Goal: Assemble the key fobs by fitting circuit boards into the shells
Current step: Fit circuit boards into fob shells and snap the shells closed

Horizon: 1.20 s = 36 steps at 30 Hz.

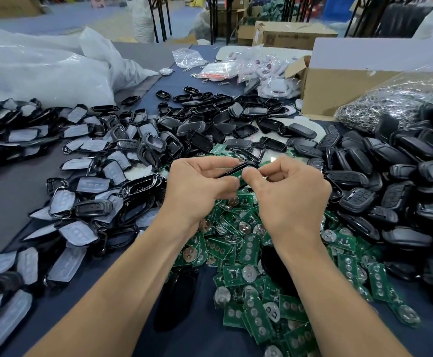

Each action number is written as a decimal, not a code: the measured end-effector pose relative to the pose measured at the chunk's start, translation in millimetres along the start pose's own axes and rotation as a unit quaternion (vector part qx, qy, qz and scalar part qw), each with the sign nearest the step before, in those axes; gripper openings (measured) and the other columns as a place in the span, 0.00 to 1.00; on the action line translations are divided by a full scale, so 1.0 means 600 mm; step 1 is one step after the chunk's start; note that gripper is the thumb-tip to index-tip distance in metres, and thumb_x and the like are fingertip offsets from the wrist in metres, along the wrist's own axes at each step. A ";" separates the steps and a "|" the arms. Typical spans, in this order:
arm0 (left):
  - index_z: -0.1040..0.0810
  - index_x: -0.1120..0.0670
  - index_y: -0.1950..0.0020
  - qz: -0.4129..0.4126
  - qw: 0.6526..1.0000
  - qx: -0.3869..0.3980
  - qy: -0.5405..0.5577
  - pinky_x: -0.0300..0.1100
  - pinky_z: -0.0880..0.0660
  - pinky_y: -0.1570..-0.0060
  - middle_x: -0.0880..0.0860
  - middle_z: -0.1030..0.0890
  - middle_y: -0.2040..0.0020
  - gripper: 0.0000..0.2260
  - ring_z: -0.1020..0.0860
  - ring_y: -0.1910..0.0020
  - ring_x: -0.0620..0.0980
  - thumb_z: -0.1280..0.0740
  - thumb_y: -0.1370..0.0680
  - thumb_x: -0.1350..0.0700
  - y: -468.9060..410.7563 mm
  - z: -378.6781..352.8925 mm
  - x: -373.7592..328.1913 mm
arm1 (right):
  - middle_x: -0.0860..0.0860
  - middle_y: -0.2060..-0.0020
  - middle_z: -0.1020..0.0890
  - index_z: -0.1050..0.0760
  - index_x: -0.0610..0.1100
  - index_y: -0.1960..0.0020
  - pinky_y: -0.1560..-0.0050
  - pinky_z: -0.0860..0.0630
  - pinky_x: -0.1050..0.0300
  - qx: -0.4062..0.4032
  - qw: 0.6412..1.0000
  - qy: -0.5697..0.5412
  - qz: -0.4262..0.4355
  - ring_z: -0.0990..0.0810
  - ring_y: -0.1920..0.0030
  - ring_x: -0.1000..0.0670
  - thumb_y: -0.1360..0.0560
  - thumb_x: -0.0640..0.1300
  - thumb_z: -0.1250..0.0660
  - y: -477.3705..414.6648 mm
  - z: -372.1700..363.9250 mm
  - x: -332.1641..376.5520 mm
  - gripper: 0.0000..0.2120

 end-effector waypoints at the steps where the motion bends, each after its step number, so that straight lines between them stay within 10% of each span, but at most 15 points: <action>1: 0.10 0.48 0.58 0.000 1.000 -0.003 -0.001 0.41 0.16 0.64 0.49 0.12 0.59 0.18 0.12 0.63 0.52 0.22 0.31 0.73 0.000 0.000 -0.001 | 0.60 0.74 0.21 0.18 0.53 0.65 0.68 0.32 0.70 -0.009 1.000 0.002 0.000 0.20 0.68 0.59 0.32 0.57 0.21 0.001 0.003 0.001 0.10; 9: 0.10 0.51 0.59 -0.007 1.000 -0.019 0.017 0.43 0.16 0.64 0.60 0.13 0.56 0.17 0.13 0.63 0.54 0.23 0.31 0.74 -0.002 0.006 -0.005 | 0.58 0.64 0.17 0.19 0.57 0.51 0.62 0.28 0.69 0.060 0.997 -0.045 -0.001 0.21 0.62 0.59 0.29 0.55 0.22 -0.003 -0.020 -0.004 0.10; 16: 0.12 0.52 0.48 -0.030 0.999 0.039 -0.014 0.43 0.16 0.55 0.52 0.11 0.52 0.16 0.12 0.55 0.50 0.24 0.28 0.71 0.000 -0.014 -0.009 | 0.52 0.69 0.16 0.16 0.52 0.60 0.64 0.20 0.44 0.127 0.984 -0.121 -0.024 0.18 0.68 0.45 0.24 0.47 0.26 -0.011 -0.042 -0.019 0.06; 30: 0.10 0.49 0.55 0.007 0.999 0.018 0.037 0.44 0.15 0.57 0.57 0.11 0.52 0.18 0.14 0.46 0.57 0.24 0.29 0.73 -0.003 -0.010 0.005 | 0.49 0.68 0.15 0.18 0.59 0.56 0.66 0.21 0.41 0.136 0.977 -0.160 -0.021 0.18 0.66 0.39 0.24 0.46 0.27 -0.006 -0.046 -0.012 0.07; 36: 0.10 0.49 0.60 0.016 0.998 0.019 0.058 0.42 0.16 0.61 0.54 0.11 0.57 0.19 0.13 0.62 0.54 0.24 0.30 0.75 -0.004 -0.004 0.004 | 0.52 0.67 0.15 0.18 0.57 0.54 0.67 0.21 0.44 0.133 0.982 -0.136 0.009 0.18 0.66 0.43 0.24 0.48 0.27 0.000 -0.041 0.003 0.03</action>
Point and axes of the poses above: each hand's wrist, its own y-axis away from the middle knuckle, its own z-axis out of the back of the hand, x = y × z, the point moved 10 cm from there along -y, towards the middle knuckle
